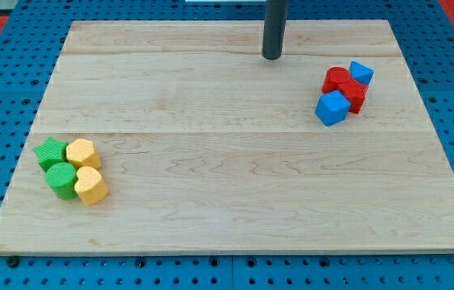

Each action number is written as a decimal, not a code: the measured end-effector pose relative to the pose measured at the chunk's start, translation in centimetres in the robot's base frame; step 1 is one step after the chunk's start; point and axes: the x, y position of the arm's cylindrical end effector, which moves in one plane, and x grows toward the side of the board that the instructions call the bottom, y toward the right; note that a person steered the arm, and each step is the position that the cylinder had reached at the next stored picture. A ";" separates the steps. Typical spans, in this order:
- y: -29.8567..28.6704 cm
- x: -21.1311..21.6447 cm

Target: Move your arm near to the red star

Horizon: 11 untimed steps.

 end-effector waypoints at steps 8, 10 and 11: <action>1.4 0.4; 21.1 2.7; 21.3 10.0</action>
